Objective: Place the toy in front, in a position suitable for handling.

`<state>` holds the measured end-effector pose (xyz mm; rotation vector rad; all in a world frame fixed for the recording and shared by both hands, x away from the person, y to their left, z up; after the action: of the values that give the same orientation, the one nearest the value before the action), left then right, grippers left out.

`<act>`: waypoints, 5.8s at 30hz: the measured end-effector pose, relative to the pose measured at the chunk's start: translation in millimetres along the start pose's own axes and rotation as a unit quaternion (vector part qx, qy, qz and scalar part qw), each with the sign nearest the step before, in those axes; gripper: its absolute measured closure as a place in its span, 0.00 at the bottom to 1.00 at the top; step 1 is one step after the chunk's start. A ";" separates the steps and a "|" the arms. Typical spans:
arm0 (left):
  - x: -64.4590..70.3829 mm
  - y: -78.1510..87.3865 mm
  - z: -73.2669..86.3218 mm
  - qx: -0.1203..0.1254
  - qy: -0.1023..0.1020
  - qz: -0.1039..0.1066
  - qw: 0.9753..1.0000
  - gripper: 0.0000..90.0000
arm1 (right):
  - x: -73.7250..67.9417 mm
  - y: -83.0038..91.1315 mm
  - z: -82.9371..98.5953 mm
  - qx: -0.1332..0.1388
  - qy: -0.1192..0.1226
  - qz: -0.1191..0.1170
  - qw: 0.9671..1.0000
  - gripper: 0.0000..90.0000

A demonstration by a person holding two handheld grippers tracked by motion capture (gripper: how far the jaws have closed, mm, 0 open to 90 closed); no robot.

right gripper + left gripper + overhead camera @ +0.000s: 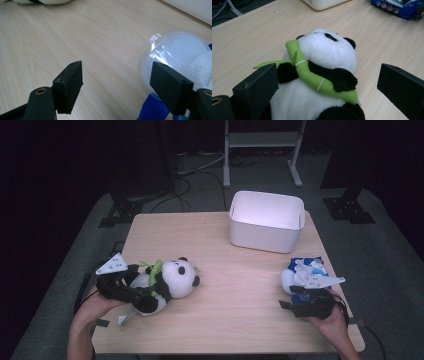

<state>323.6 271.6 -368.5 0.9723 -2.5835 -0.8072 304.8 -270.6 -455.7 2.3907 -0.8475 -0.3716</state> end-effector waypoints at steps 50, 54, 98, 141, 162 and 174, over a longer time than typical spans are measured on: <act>-9.9 -55.9 -8.4 -0.084 -0.031 -0.090 0.992 0.70 | -16.2 -2.6 1.2 -0.022 0.029 -0.011 0.999 0.28; -5.9 -55.8 -9.8 -0.072 -0.041 -0.066 0.994 0.72 | -16.2 -2.3 0.9 -0.021 0.028 -0.012 0.999 0.28; 127.8 -166.8 -89.5 -0.090 -0.104 0.074 0.988 0.64 | 19.4 43.9 -1.7 0.008 0.001 0.055 0.998 0.29; 77.6 -93.0 -40.2 -0.022 -0.038 0.170 0.984 0.16 | 41.7 42.8 -90.7 -0.049 -0.002 0.007 0.999 0.94; 82.9 -106.1 -30.5 -0.042 -0.042 0.207 0.977 0.09 | -86.2 -66.5 -170.6 -0.071 0.143 -0.191 0.968 0.93; 82.0 -107.3 -28.7 -0.044 -0.042 0.203 0.977 0.08 | -91.6 -68.0 -158.9 -0.092 0.155 -0.192 0.965 0.93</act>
<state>331.2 138.4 -403.8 0.3693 -2.6570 -0.8503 336.4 -101.2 -363.2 2.3456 -0.1959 -0.2032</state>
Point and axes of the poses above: each handheld gripper's, and its own axes: y roughly backward along the jaws, z roughly out of its underside, x roughly to its right, the point moved 2 cm from there along -y, roughly forward along the jaws, and after that the axes turned 4 degrees about y, right-handed, at the moved point
